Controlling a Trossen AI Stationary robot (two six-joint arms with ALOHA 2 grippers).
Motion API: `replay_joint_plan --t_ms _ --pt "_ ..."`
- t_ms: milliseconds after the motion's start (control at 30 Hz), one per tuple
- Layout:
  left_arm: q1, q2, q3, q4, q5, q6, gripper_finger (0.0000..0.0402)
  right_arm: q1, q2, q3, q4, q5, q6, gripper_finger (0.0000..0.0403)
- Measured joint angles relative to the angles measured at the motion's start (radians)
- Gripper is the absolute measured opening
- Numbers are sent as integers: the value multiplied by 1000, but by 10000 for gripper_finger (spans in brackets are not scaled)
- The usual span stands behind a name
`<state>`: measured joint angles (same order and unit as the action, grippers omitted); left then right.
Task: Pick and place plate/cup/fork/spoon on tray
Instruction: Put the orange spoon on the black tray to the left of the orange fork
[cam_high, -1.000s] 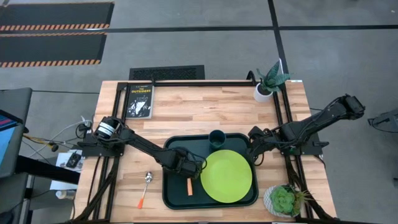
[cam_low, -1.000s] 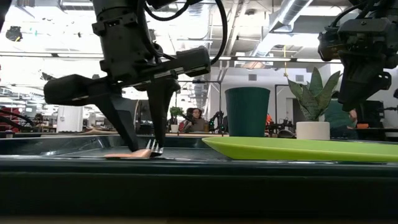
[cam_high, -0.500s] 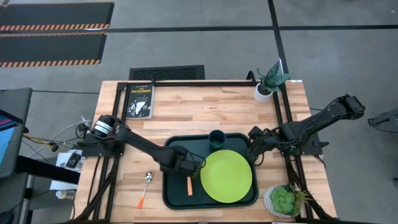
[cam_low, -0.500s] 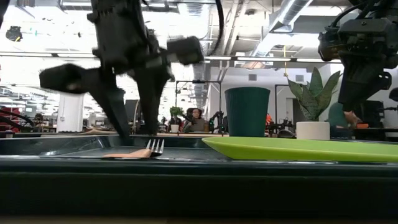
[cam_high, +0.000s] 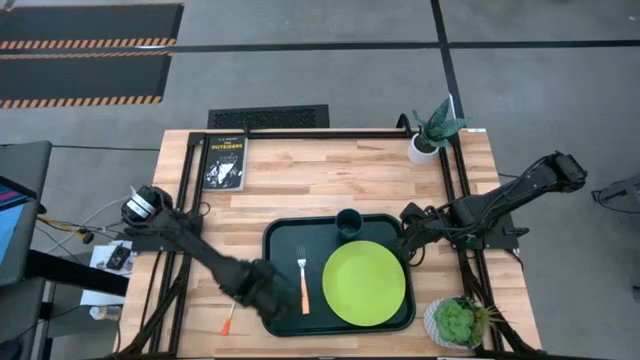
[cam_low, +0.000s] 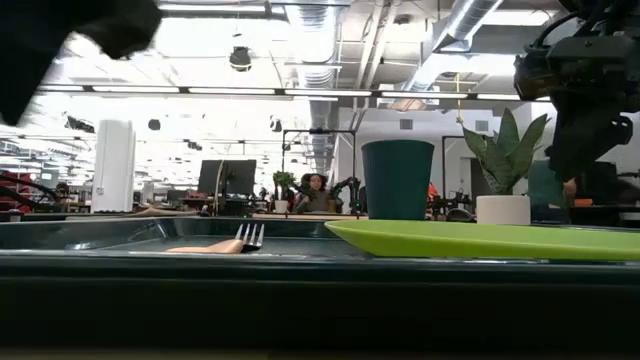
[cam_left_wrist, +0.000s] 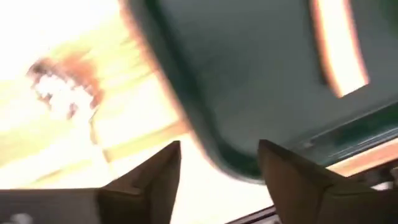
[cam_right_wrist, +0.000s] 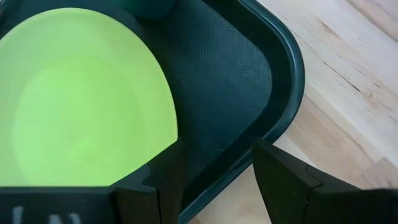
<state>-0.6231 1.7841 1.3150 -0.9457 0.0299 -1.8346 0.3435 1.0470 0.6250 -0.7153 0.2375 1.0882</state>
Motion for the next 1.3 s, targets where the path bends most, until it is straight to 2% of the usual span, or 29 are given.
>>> replay_joint_plan --t_ms 167,233,367,567,800,967,1200,1300 --pt "-85 0 -4 -112 -30 -173 262 -7 0 0 -2 0 0 205" --pt "-116 0 -21 -111 -62 -243 267 -17 0 0 -2 0 0 205" --pt "-160 1 -64 -106 -41 -306 259 -36 0 0 3 -2 -42 205" --pt "-169 1 -163 -19 -23 -279 240 -53 0 0 4 -15 -51 205" --pt "-140 1 -257 62 11 -209 238 -52 0 0 4 -29 -53 205" --pt "-134 -6 -300 124 24 -149 238 -52 0 0 4 -31 -53 205" --pt "-133 -9 -336 178 36 -151 237 -52 0 0 4 -30 -53 205" --pt "-129 -8 -336 182 50 -132 222 -52 0 0 4 -30 -51 205"
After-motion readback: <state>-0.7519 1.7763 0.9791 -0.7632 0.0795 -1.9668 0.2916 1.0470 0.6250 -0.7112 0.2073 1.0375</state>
